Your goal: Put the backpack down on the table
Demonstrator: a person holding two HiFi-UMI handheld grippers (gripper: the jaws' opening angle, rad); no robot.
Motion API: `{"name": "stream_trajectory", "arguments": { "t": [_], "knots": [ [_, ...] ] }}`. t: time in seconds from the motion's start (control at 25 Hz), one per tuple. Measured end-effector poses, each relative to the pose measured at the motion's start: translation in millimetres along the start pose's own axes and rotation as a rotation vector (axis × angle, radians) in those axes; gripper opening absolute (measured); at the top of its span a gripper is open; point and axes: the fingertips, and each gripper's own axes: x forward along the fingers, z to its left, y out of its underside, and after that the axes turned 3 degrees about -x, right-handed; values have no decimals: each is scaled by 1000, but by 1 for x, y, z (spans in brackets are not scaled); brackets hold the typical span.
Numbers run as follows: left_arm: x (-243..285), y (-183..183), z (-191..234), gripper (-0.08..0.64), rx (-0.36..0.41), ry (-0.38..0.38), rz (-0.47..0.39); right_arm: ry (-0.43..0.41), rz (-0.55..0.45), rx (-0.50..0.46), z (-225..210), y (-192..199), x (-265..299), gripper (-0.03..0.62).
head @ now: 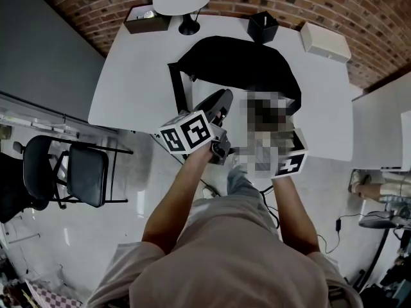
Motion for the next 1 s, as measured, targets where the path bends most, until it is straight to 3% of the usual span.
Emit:
{"name": "stream_trajectory", "arguments": {
  "t": [0.48,1.0],
  "knots": [
    [-31,18,-42,8,394,-55,83,25,-37,-12,25,-1,-31,2],
    [-53,33,-58,5,488,-55,104,39,-49,-7,43,7,-49,2]
  ]
}}
